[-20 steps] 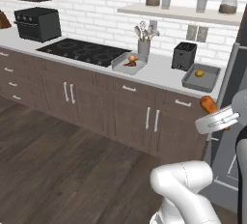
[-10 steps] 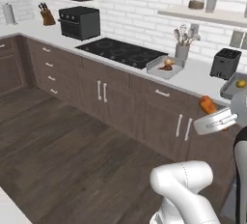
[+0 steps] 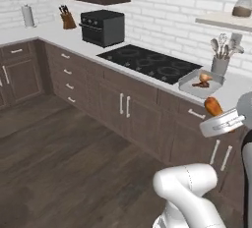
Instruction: Place one squash and one chicken drumstick in each tupperware on the nearby counter, to pack two identical lunches.
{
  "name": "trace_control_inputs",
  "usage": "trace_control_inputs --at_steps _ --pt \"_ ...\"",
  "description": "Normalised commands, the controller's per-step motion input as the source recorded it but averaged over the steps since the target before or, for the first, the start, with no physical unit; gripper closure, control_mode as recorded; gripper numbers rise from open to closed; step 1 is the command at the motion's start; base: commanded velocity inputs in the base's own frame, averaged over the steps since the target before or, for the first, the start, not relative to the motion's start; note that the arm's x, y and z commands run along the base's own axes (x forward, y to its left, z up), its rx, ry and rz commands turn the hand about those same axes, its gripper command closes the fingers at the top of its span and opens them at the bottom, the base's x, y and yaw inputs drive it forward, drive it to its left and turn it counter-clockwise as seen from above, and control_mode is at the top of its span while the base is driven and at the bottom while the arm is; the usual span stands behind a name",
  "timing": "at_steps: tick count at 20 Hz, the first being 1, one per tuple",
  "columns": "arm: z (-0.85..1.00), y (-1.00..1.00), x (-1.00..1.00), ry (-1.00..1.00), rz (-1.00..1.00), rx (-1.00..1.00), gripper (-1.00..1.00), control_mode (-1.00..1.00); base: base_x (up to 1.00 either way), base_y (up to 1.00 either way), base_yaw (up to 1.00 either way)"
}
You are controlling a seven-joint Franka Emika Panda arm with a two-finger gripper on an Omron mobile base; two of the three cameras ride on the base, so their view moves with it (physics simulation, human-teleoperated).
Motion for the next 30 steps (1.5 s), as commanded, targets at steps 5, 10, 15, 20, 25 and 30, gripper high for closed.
trace_control_inputs --at_steps 5,10,15,20,25,30 --pt "0.00 0.00 0.00 0.00 0.00 0.00 1.00 1.00 1.00 0.00 -0.32" --pt "0.00 0.00 0.00 0.00 0.00 0.00 1.00 1.00 0.84 -0.01 -0.57" --pt "0.00 0.00 0.00 0.00 0.00 0.00 1.00 1.00 0.08 -0.34 -0.64" --pt "0.00 0.00 0.00 0.00 0.00 0.00 1.00 1.00 0.00 -0.52 -0.73" --pt "0.00 0.00 0.00 0.00 0.00 0.00 1.00 1.00 0.18 -0.34 -0.70" --pt "0.00 0.00 0.00 0.00 0.00 0.00 1.00 1.00 0.36 -0.09 -0.65"
